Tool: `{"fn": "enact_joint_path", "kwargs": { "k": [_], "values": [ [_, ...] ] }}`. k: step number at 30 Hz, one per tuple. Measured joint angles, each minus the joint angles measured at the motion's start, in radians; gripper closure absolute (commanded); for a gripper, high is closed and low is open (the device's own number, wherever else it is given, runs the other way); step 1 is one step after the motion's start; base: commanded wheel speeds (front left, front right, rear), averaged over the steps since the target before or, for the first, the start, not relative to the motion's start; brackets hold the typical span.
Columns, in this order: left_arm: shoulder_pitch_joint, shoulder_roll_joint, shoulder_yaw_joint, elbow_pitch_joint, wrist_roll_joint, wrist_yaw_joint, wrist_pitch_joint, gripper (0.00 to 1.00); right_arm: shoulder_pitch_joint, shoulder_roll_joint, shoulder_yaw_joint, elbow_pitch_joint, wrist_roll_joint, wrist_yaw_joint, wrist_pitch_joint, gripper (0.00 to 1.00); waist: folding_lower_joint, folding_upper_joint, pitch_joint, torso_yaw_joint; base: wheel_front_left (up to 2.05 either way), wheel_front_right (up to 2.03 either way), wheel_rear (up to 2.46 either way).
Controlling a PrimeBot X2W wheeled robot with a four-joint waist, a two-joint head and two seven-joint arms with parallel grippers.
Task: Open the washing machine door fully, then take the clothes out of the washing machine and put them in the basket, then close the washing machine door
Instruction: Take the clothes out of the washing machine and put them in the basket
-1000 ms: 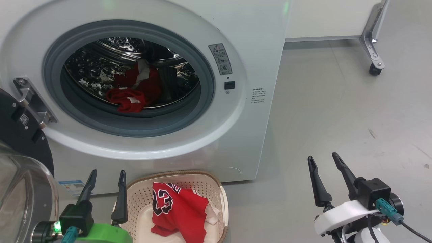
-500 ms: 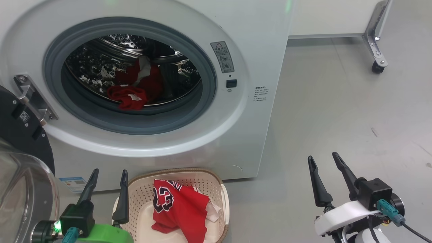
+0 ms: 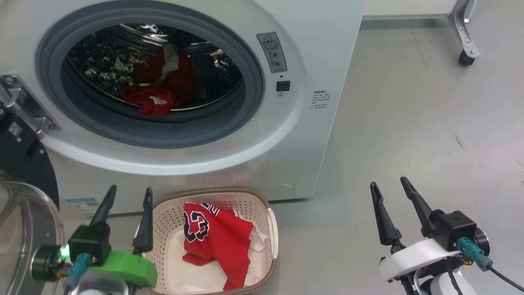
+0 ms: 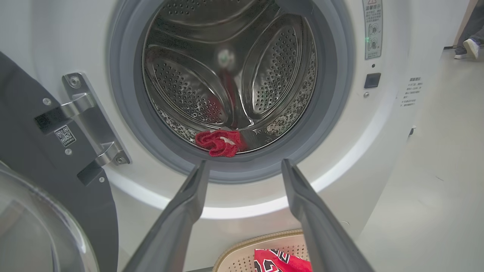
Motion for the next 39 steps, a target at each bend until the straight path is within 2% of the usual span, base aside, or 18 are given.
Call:
{"fn": "enact_joint_path", "kwargs": {
  "k": [7,16,22,29,39],
  "values": [
    [-0.15,0.002,-0.017,0.017,-0.001,-0.028,0.044,0.0,-0.044,0.001,0.02,-0.037,-0.003,0.002,0.006,0.0,0.0,0.0,0.067,-0.002,0.0,0.0,0.0],
    [-0.382,0.025,-0.037,0.133,-0.018,-0.079,0.193,0.0,-0.097,0.004,0.034,-0.054,-0.004,0.011,0.01,0.0,0.0001,0.0,0.178,-0.015,0.0,0.0,0.0],
    [-0.537,0.059,-0.022,0.231,-0.026,-0.095,0.307,0.0,-0.145,0.012,0.051,-0.054,-0.004,0.021,0.009,0.0,0.0001,0.0,0.253,-0.037,0.0,0.0,0.0],
    [-0.668,0.101,-0.004,0.311,-0.026,-0.096,0.389,0.0,-0.174,0.024,0.073,-0.047,-0.001,0.034,0.002,0.0,0.0001,0.0,0.317,-0.072,0.0,0.0,0.0],
    [-0.853,0.185,0.003,0.417,0.013,-0.105,0.491,0.0,-0.222,0.035,0.098,-0.014,0.012,0.045,-0.015,0.0,0.0001,0.0,0.408,-0.164,0.0,0.0,0.0]
  ]
}}
